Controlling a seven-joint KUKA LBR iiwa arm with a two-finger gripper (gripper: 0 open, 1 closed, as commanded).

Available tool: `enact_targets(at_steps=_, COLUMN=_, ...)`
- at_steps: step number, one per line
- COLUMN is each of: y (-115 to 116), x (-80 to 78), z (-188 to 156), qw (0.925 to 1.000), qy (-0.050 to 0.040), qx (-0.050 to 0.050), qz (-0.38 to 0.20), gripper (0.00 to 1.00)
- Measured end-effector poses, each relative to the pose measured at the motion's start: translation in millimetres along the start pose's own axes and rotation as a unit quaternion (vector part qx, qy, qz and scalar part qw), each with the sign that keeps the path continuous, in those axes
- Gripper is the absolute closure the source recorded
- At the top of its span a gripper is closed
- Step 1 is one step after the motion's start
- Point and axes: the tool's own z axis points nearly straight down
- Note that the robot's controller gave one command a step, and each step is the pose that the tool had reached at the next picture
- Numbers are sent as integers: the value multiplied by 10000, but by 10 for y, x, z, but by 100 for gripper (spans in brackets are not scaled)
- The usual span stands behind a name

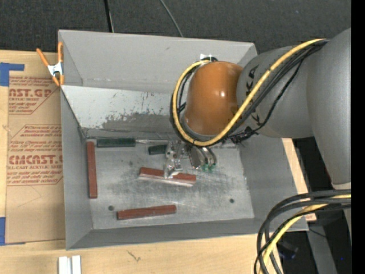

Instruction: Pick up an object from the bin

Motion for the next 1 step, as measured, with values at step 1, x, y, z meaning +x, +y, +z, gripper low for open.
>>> enact_targets(at_steps=1, y=4, x=0, z=0, qw=10000, qy=-2, qx=-4, qz=-2, gripper=0)
